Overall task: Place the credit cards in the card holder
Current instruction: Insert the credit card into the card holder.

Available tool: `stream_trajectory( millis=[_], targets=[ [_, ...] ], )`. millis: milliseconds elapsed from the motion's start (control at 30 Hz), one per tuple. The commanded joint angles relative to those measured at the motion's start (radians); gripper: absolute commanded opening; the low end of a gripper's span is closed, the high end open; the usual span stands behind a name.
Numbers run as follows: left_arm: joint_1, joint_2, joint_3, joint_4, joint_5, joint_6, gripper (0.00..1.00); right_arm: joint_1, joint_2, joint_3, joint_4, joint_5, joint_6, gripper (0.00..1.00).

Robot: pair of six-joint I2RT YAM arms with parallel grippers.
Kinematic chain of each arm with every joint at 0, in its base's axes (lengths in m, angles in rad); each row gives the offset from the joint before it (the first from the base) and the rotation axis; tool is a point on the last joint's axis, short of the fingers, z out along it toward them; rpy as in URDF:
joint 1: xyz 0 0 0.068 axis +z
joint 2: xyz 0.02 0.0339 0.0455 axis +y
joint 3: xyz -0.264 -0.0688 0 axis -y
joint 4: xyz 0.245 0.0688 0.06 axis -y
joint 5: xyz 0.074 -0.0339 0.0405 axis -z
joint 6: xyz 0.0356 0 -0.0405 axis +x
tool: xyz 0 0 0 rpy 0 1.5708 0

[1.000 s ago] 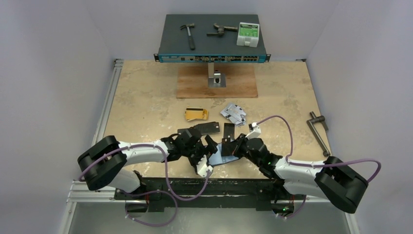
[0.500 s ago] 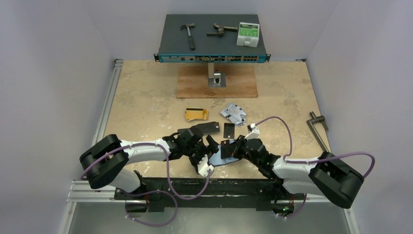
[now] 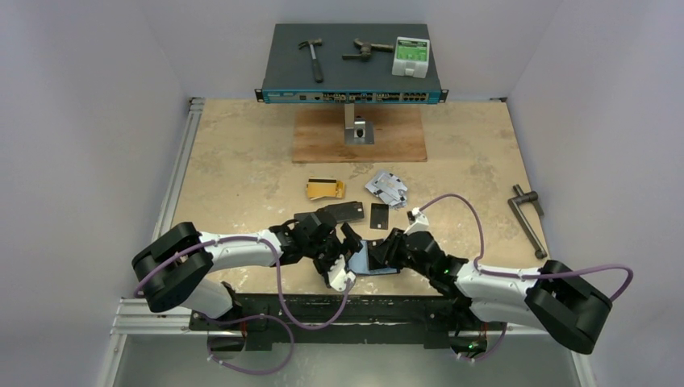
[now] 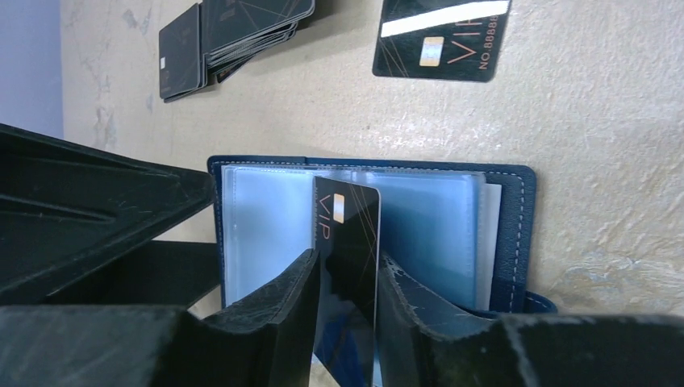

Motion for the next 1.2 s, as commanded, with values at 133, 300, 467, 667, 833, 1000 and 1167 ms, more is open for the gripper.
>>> stream_trajectory(
  millis=[133,300,467,667,833,1000,1167],
  targets=[
    [0.0,0.016,-0.023,-0.058,-0.034,-0.033,1.0,0.007,-0.032,0.064,-0.213,0.038,-0.01,0.39],
    [0.0,0.019,-0.023,-0.054,-0.028,-0.029,1.0,0.008,-0.034,0.115,-0.284,0.053,-0.04,0.4],
    [0.0,0.029,-0.013,-0.09,-0.009,0.012,1.0,0.012,0.036,0.165,-0.344,0.041,-0.071,0.4],
    [0.001,0.032,-0.002,-0.126,-0.001,0.009,1.0,0.016,0.02,0.216,-0.434,0.077,-0.102,0.43],
    [0.001,0.034,-0.007,-0.11,-0.009,-0.008,1.0,0.025,0.03,0.241,-0.49,0.085,-0.114,0.42],
    [0.0,0.036,-0.009,-0.103,-0.014,-0.012,1.0,0.061,0.075,0.262,-0.485,0.094,-0.106,0.42],
    [0.001,0.037,-0.012,-0.112,-0.016,-0.014,1.0,0.071,0.062,0.241,-0.444,0.09,-0.096,0.27]
  ],
)
